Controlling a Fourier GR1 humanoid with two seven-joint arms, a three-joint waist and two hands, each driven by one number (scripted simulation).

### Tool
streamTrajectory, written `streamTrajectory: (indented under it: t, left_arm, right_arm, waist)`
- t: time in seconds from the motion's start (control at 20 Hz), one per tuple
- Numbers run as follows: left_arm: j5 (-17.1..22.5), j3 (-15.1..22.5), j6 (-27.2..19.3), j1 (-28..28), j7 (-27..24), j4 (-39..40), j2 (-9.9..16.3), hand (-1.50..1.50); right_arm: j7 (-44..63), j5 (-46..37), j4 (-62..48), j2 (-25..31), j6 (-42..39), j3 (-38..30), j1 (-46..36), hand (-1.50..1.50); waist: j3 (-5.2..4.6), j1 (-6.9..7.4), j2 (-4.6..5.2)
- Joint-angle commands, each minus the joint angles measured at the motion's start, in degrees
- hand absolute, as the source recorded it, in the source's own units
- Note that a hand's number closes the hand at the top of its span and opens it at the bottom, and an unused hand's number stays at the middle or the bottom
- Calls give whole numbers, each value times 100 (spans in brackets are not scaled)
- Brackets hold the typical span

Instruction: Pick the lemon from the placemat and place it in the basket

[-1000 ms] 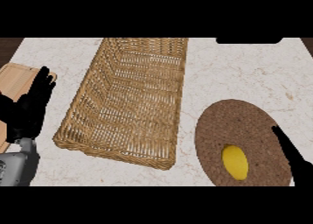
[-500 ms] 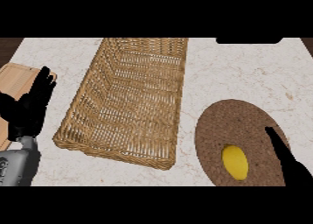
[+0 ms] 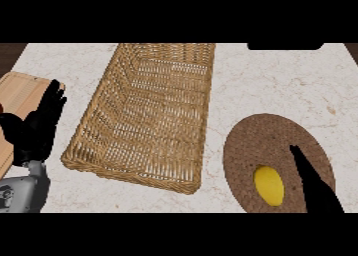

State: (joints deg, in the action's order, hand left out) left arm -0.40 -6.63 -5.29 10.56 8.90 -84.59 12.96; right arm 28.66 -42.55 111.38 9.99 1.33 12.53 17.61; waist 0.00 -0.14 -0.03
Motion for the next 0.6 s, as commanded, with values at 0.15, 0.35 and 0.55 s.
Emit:
streamTrajectory:
  t: [0.15, 0.35, 0.55]
  left_arm:
    - [-104, -82, 13, 90, -541, 589, -170, 0]
    - [-226, -4, -201, 525, 581, -79, -109, 0]
    - [5, -166, 317, -286, -83, -250, 0, 0]
  right_arm:
    - [372, -61, -66, -44, -383, -201, -440, -150]
    - [332, -466, -268, -321, -93, 157, -277, -150]
    - [380, -255, -476, -266, -382, -170, -784, -150]
  waist:
    - [-2, -4, 6]
    - [0, -5, -1]
    - [-1, 18, 1]
